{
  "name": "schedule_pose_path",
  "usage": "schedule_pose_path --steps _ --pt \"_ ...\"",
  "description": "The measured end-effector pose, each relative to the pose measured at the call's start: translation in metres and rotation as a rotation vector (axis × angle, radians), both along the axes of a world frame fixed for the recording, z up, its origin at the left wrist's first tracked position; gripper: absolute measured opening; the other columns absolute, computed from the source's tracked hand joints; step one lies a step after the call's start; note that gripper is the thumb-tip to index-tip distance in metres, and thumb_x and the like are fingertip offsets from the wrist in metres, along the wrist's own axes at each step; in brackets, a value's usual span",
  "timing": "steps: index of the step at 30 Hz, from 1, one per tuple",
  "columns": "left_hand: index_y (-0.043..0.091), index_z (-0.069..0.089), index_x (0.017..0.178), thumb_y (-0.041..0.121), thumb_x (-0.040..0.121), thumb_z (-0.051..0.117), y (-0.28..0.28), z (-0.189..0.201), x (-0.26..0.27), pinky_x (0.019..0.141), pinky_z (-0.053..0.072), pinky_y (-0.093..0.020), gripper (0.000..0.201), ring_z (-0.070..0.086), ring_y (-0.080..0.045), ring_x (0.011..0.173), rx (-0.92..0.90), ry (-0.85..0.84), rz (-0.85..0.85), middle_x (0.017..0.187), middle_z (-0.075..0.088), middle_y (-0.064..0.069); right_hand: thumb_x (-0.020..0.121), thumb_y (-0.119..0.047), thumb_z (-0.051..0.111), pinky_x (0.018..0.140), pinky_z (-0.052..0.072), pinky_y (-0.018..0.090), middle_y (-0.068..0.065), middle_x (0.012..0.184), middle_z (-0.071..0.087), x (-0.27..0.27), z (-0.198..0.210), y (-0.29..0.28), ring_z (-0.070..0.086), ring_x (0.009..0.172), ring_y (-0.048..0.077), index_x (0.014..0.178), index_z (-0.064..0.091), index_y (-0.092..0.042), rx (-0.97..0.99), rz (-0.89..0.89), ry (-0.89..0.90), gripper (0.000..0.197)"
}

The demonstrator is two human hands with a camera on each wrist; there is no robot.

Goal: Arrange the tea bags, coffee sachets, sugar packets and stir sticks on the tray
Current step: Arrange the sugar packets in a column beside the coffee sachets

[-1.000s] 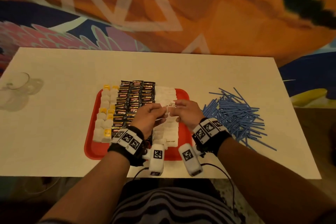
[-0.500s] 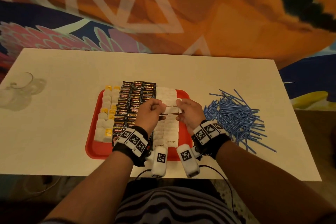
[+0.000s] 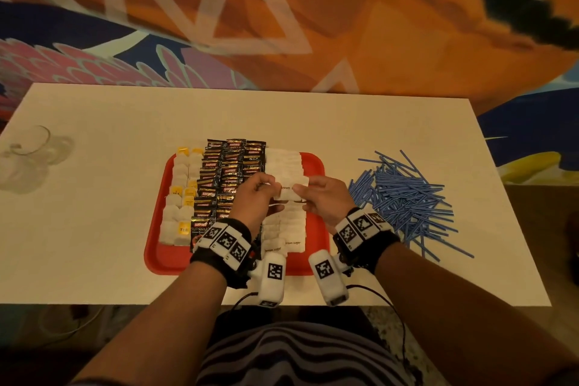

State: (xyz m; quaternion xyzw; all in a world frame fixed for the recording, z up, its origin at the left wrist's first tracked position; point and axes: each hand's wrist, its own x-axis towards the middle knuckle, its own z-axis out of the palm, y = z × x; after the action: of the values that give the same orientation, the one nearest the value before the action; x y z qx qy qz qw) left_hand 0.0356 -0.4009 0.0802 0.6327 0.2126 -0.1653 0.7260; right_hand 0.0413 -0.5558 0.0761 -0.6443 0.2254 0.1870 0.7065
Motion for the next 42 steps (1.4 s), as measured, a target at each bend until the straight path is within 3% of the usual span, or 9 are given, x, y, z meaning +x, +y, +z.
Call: schedule_pose_path --steps 6,13,16,19,22,30,36,39,42 --pt "0.016 0.071 0.091 0.016 0.093 0.069 0.0 -0.006 -0.006 0.059 0.055 -0.027 0.003 0.061 -0.003 0.061 0.209 -0.124 -0.126 0.061 0.063 0.012 0.076 -0.014 0.082 0.061 0.052 0.026 0.006 0.087 0.07 -0.008 -0.008 -0.004 0.065 0.069 0.012 0.091 0.066 -0.018 -0.135 0.042 -0.038 0.023" --pt "0.021 0.072 0.083 0.014 0.092 0.07 0.006 -0.027 -0.015 0.063 0.055 -0.026 0.011 0.065 -0.011 0.068 0.384 -0.115 -0.162 0.076 0.071 0.001 0.08 -0.025 0.079 0.053 0.048 0.017 0.0 0.086 0.07 -0.021 -0.028 -0.016 0.063 0.06 0.004 0.104 0.071 -0.008 -0.289 0.115 -0.012 0.031" --pt "0.018 0.072 0.087 0.015 0.093 0.066 0.014 -0.04 -0.02 0.073 0.052 -0.024 0.009 0.065 -0.012 0.078 0.623 -0.095 -0.247 0.085 0.07 0.005 0.083 -0.025 0.076 0.063 0.055 0.022 0.004 0.099 0.071 -0.027 -0.046 -0.023 0.066 0.069 0.012 0.108 0.068 -0.01 -0.375 0.215 0.026 0.03" --pt "0.02 0.07 0.084 0.015 0.093 0.063 0.022 -0.053 -0.027 0.064 0.044 -0.015 0.012 0.062 -0.009 0.076 0.854 -0.089 -0.353 0.084 0.07 0.005 0.085 -0.028 0.074 0.089 0.056 0.04 0.007 0.109 0.071 -0.035 -0.061 -0.027 0.068 0.09 0.02 0.108 0.068 -0.013 -0.454 0.321 0.062 0.028" --pt "0.02 0.07 0.078 0.018 0.09 0.066 0.029 -0.066 -0.036 0.073 0.052 -0.029 0.012 0.062 -0.016 0.082 0.996 -0.188 -0.491 0.082 0.07 0.001 0.085 -0.029 0.073 0.092 0.054 0.043 0.003 0.108 0.07 -0.044 -0.072 -0.027 0.067 0.097 0.022 0.102 0.067 -0.018 -0.474 0.385 0.085 0.022" --pt "0.023 0.066 0.113 0.041 0.096 0.053 0.03 -0.083 -0.051 0.094 0.038 -0.038 0.027 0.043 -0.023 0.11 1.382 -0.404 -0.993 0.114 0.062 0.004 0.083 -0.021 0.076 0.094 0.053 0.046 0.003 0.105 0.07 -0.056 -0.087 -0.013 0.066 0.1 0.022 0.086 0.064 -0.028 -0.318 0.414 0.161 0.014" --pt "0.024 0.06 0.126 0.033 0.101 0.046 0.026 -0.087 -0.058 0.096 0.029 -0.042 0.03 0.038 -0.027 0.12 1.398 -0.448 -1.134 0.124 0.056 -0.002 0.083 -0.031 0.072 0.078 0.055 0.03 -0.002 0.095 0.068 -0.055 -0.102 -0.003 0.066 0.085 0.014 0.083 0.064 -0.023 -0.657 0.43 0.179 0.012" --pt "0.022 0.059 0.127 0.029 0.103 0.042 0.024 -0.086 -0.059 0.096 0.028 -0.043 0.03 0.038 -0.029 0.121 1.414 -0.478 -1.183 0.124 0.056 -0.003 0.085 -0.034 0.069 0.063 0.043 0.024 -0.001 0.094 0.061 -0.058 -0.102 0.004 0.056 0.078 0.012 0.086 0.06 -0.02 -0.826 0.502 0.162 0.017" --pt "0.023 0.057 0.131 0.027 0.102 0.042 0.022 -0.084 -0.06 0.096 0.028 -0.043 0.033 0.037 -0.029 0.123 1.398 -0.498 -1.223 0.125 0.056 -0.003 0.088 -0.032 0.066 0.075 0.051 0.033 0.001 0.095 0.058 -0.06 -0.097 0.009 0.059 0.085 0.021 0.094 0.057 -0.018 -0.915 0.552 0.183 0.018"
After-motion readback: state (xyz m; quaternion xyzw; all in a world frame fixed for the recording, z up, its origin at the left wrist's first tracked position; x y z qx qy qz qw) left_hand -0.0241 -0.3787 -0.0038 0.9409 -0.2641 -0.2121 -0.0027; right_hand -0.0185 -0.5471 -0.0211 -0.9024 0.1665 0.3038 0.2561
